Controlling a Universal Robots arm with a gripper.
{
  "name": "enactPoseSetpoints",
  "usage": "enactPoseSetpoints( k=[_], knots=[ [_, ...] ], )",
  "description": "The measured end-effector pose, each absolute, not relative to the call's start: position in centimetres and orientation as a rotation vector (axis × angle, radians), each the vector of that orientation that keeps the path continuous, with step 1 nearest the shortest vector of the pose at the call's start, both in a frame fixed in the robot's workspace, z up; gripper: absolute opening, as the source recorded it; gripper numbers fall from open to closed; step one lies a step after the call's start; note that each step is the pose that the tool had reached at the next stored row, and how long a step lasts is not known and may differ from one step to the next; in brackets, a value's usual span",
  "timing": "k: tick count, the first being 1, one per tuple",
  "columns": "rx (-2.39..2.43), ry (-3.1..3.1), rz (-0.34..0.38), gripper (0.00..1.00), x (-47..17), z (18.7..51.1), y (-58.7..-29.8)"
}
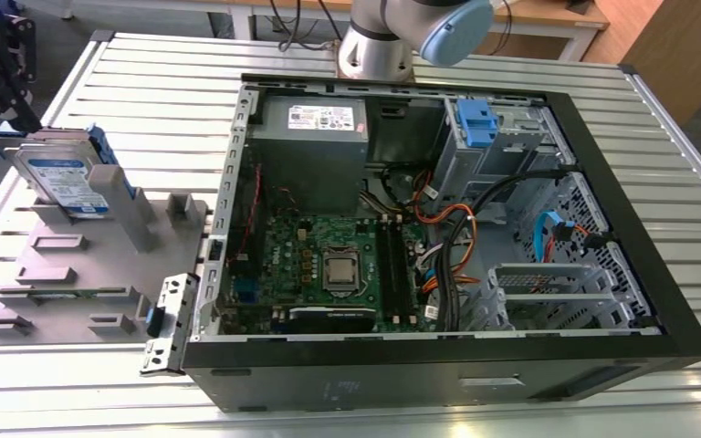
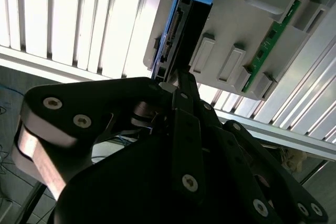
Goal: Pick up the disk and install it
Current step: 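Pick up the disk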
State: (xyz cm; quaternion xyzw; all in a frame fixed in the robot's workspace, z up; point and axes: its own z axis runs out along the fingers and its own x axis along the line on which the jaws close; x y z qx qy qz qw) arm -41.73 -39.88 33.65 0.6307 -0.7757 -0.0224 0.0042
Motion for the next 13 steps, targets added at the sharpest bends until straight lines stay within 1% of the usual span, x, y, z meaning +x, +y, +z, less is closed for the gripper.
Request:
enactPoseSetpoints(
  k=[13],
  knots=[
    [1.98, -2.428, -0.07, 0.11, -40.66, 33.62, -39.69]
  ],
)
